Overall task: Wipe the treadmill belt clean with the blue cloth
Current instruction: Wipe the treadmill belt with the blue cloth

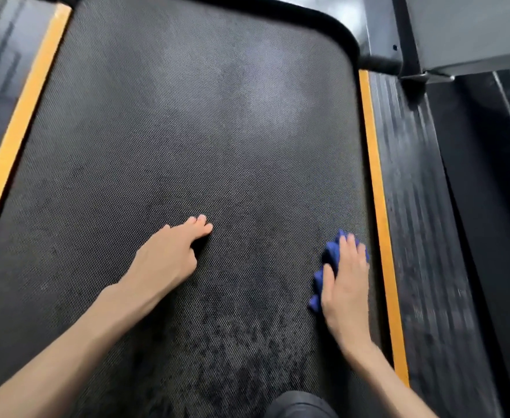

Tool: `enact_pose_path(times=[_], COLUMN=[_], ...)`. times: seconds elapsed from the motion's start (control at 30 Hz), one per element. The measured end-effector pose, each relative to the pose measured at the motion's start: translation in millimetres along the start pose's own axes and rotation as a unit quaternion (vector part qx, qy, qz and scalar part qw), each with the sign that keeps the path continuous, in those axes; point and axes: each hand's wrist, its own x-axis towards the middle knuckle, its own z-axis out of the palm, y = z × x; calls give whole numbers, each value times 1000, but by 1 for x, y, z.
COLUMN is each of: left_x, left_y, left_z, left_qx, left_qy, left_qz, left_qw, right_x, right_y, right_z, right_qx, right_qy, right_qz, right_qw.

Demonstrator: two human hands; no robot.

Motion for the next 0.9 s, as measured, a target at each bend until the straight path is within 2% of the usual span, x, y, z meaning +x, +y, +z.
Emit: enact_pose_path(times=[0.1, 0.2, 0.4, 0.53, 0.63, 0.7, 0.77, 0.9], left_x=[0, 0, 0, -1, 0, 0, -1, -2], left_y=[-1, -1, -4, -6, -7, -7, -7, -10], left_z=[2, 4, 1, 1, 1, 2, 5, 7], left_qx=[-3, -1, -23, -32, -37, -39, -38, -39], left_qy=[8, 7, 1, -11, -12, -8, -3, 7], left_qz=[-2, 1, 6, 15, 16, 15, 21, 31], left_qw=[1000, 1000, 1000, 999, 999, 999, 999, 999], right_x=[-39, -17, 132, 241, 270, 255, 213, 69], right_y=[1, -3, -12, -23, -29, -35, -43, -59], right_z=[4, 11, 21, 25, 28, 32, 32, 29], right_qx=[-2, -29, -35, -47, -54, -28, 14, -2], right_qy=[33, 62, 26, -1, 7, 27, 19, -107], right_qz=[44, 50, -10, -7, 15, 0, -62, -223], right_qw=[999, 996, 999, 999, 998, 999, 998, 969])
